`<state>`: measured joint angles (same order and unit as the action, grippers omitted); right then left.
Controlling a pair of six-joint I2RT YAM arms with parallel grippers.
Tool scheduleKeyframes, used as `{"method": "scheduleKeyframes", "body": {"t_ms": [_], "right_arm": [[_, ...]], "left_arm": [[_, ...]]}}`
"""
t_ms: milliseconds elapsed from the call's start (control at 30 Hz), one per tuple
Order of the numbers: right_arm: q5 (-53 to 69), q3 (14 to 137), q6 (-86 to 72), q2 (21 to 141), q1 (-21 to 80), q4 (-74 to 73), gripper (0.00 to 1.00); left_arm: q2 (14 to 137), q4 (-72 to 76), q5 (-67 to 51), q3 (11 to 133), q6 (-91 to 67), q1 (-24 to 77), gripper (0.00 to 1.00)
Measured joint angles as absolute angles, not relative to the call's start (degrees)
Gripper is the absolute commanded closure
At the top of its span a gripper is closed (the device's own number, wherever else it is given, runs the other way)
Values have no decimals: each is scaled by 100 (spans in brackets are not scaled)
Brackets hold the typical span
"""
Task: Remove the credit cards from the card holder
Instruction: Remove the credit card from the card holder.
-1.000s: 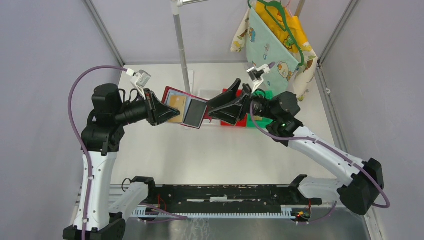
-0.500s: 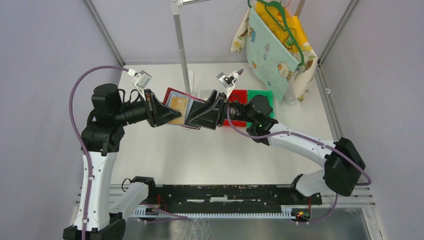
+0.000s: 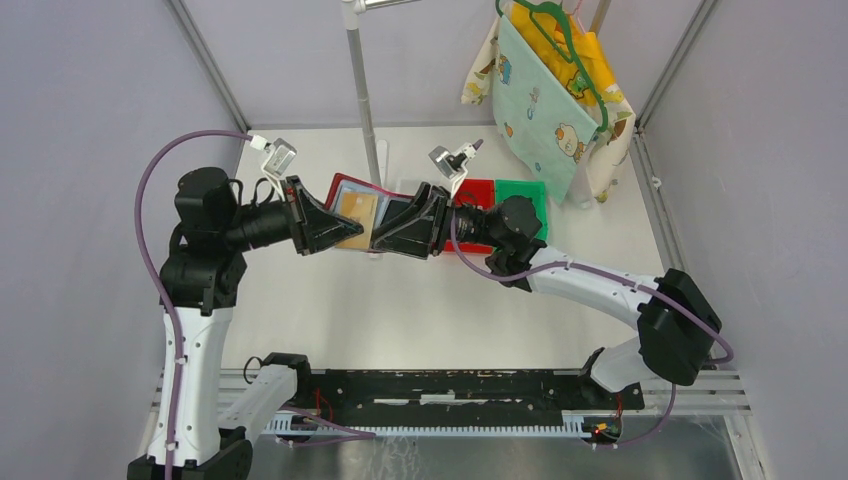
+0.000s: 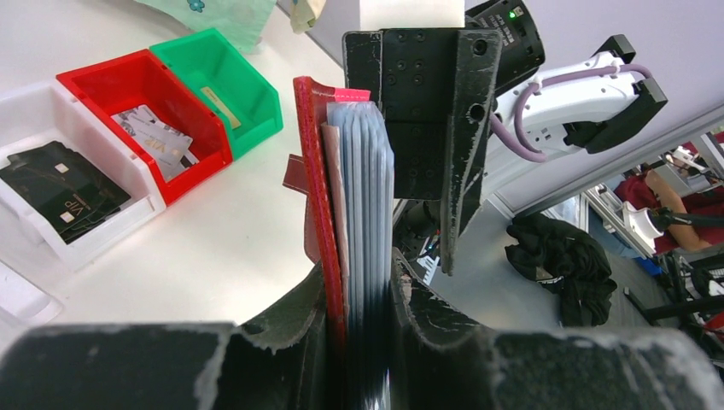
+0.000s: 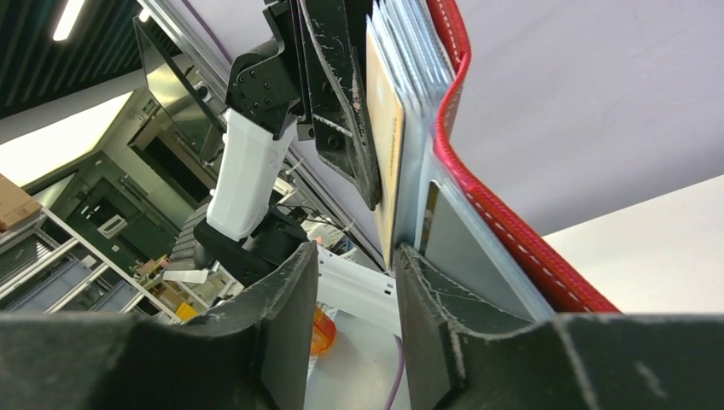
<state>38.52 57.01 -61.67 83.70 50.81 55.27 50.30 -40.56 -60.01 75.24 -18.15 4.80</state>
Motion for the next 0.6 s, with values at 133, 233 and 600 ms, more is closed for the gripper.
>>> {"method": "scheduleKeyframes", "body": {"t_ms": [133,233,600], "right_arm": [[3850,5704,-6335,8444,5081,5719,64],[3848,5704,-6434,8473,5081,5822,68],[3468,5787,-6281,8530,5155,5533,77]], "left_arm": [[5019,-3994,-6104,7524,-1883,458,84],[4995,-3924,-6182,7524,-1907,456,82],[4954,-3865,-6029,7524,-1955,408,71]]}}
